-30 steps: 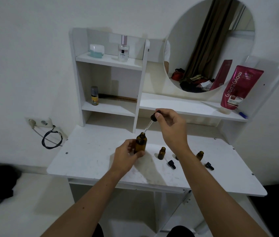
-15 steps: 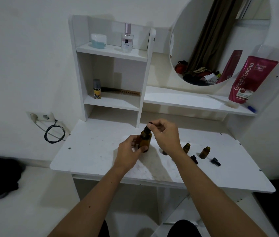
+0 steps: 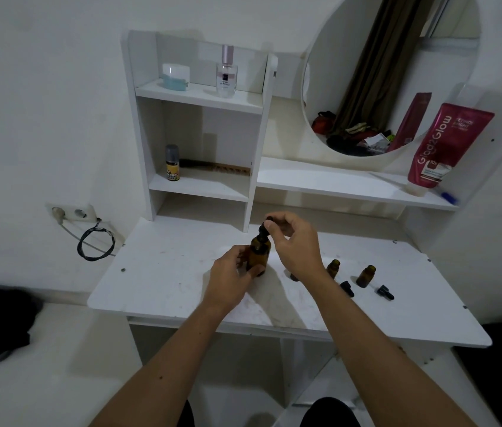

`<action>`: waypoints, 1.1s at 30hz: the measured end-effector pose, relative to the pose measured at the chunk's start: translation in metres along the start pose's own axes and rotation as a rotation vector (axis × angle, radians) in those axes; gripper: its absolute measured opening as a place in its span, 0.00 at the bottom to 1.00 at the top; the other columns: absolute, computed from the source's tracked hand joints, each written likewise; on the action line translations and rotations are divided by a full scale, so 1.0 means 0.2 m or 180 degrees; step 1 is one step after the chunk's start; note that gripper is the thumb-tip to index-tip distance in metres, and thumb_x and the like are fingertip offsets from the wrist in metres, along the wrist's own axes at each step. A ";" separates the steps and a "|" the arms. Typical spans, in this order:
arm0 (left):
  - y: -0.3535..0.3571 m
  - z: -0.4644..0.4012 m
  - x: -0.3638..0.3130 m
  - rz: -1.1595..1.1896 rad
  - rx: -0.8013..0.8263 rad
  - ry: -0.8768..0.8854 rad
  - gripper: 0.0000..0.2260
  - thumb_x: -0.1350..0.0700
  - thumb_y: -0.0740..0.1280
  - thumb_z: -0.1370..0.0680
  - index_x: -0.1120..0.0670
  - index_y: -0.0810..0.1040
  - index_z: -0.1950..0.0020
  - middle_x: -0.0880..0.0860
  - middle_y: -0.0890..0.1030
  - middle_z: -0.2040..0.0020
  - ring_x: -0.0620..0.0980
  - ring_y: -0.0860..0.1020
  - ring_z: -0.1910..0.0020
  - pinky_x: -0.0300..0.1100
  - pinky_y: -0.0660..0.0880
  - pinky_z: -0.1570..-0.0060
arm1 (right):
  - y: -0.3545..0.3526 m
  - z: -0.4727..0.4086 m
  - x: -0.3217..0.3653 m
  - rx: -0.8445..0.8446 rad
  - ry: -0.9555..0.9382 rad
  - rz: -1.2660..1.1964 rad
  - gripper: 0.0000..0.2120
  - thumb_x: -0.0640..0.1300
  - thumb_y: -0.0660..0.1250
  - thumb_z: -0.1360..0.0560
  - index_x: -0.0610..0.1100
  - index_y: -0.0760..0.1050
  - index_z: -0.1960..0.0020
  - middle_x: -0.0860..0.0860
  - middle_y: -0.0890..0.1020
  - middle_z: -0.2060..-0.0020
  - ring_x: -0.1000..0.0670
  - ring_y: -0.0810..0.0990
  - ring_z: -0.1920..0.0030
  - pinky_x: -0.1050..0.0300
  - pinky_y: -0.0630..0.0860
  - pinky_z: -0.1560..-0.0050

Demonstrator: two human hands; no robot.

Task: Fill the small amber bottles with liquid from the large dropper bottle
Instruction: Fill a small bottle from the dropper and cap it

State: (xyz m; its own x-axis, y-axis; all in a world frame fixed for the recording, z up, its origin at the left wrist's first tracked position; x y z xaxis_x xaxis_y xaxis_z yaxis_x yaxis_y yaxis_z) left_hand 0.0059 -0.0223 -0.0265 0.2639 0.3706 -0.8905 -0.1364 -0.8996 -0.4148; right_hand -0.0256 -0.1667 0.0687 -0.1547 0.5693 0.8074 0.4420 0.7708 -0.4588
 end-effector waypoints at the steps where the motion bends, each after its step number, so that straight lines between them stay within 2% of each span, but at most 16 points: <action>1: 0.00 0.00 -0.01 -0.0079 0.0004 0.0014 0.22 0.50 0.75 0.24 0.51 0.75 0.32 0.48 0.81 0.38 0.45 0.78 0.44 0.35 0.74 0.40 | -0.02 0.00 0.02 -0.0002 -0.0022 -0.0102 0.07 0.42 0.70 0.19 0.45 0.84 0.43 0.56 0.87 0.53 0.62 0.84 0.51 0.74 0.76 0.48; 5: 0.00 0.01 0.00 -0.0155 -0.0088 -0.0004 0.26 0.47 0.76 0.25 0.50 0.73 0.31 0.46 0.79 0.37 0.46 0.79 0.42 0.43 0.78 0.40 | -0.10 -0.03 0.12 -0.0142 -0.0043 -0.0547 0.07 0.42 0.70 0.19 0.48 0.83 0.42 0.58 0.87 0.51 0.61 0.84 0.48 0.72 0.77 0.45; 10: -0.02 0.08 0.00 -0.0122 -0.0463 -0.0085 0.23 0.47 0.79 0.28 0.49 0.71 0.40 0.45 0.78 0.48 0.45 0.78 0.51 0.35 0.76 0.54 | -0.23 -0.04 0.18 -0.0349 -0.0238 -0.0780 0.08 0.41 0.70 0.18 0.44 0.83 0.41 0.55 0.87 0.48 0.59 0.84 0.45 0.68 0.78 0.41; 12: -0.01 0.12 0.00 -0.0024 -0.0551 0.0009 0.19 0.48 0.79 0.28 0.48 0.73 0.45 0.45 0.78 0.51 0.46 0.78 0.53 0.34 0.76 0.56 | -0.28 -0.02 0.15 -0.0405 -0.0253 -0.0757 0.08 0.41 0.70 0.19 0.44 0.83 0.40 0.54 0.87 0.48 0.58 0.85 0.44 0.65 0.79 0.39; 14: 0.02 0.16 -0.01 0.0062 -0.0421 0.0125 0.16 0.48 0.79 0.28 0.48 0.75 0.47 0.44 0.80 0.52 0.45 0.79 0.54 0.36 0.78 0.55 | -0.33 0.00 0.11 -0.0450 -0.0222 -0.0748 0.08 0.40 0.71 0.19 0.44 0.83 0.41 0.53 0.87 0.48 0.56 0.85 0.44 0.61 0.80 0.37; 16: 0.07 0.18 -0.02 0.0147 -0.0216 0.0224 0.16 0.49 0.78 0.27 0.49 0.78 0.44 0.44 0.82 0.51 0.43 0.80 0.53 0.35 0.80 0.53 | -0.37 0.03 0.06 -0.0480 -0.0145 -0.0768 0.07 0.41 0.71 0.19 0.45 0.84 0.42 0.52 0.87 0.48 0.55 0.86 0.44 0.58 0.80 0.36; 19: 0.15 0.18 -0.08 0.0262 0.0027 0.0280 0.21 0.49 0.78 0.27 0.50 0.78 0.36 0.43 0.83 0.46 0.39 0.81 0.49 0.31 0.78 0.49 | -0.43 0.08 -0.02 -0.0554 -0.0050 -0.0736 0.07 0.41 0.71 0.19 0.49 0.83 0.42 0.53 0.88 0.49 0.55 0.86 0.45 0.55 0.81 0.37; 23: 0.28 0.15 -0.12 0.0202 0.0259 0.0268 0.26 0.48 0.78 0.27 0.50 0.76 0.31 0.43 0.81 0.39 0.38 0.80 0.44 0.30 0.77 0.45 | -0.50 0.11 -0.11 -0.0662 0.0021 -0.0673 0.08 0.42 0.71 0.19 0.45 0.84 0.41 0.52 0.88 0.50 0.54 0.87 0.46 0.52 0.82 0.38; 29: 0.38 0.07 -0.17 0.0106 0.0174 0.0194 0.27 0.49 0.78 0.27 0.53 0.76 0.30 0.46 0.81 0.40 0.43 0.80 0.44 0.27 0.72 0.48 | -0.52 0.11 -0.17 -0.0717 0.0113 -0.0684 0.08 0.42 0.71 0.19 0.43 0.84 0.42 0.52 0.88 0.51 0.54 0.87 0.47 0.54 0.82 0.39; 33: 0.42 0.05 -0.16 -0.0009 0.0058 0.0319 0.22 0.52 0.78 0.26 0.53 0.79 0.34 0.46 0.83 0.42 0.41 0.81 0.46 0.34 0.77 0.44 | -0.49 0.10 -0.22 -0.0668 0.0170 -0.0647 0.08 0.42 0.71 0.19 0.43 0.84 0.42 0.52 0.88 0.52 0.56 0.87 0.49 0.60 0.81 0.43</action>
State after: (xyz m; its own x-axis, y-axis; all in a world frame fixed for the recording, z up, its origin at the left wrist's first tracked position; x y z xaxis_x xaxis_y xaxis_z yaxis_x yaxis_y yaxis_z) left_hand -0.0231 -0.1083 -0.0350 0.3584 0.3473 -0.8665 -0.1526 -0.8939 -0.4215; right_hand -0.0800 -0.2608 0.0713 -0.2147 0.3892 0.8958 0.5807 0.7883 -0.2033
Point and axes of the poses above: each hand's wrist, its own z-axis away from the middle knuckle, its own y-axis out of the palm, x = y × z, the point moved 2 cm from there along -z, towards the middle knuckle
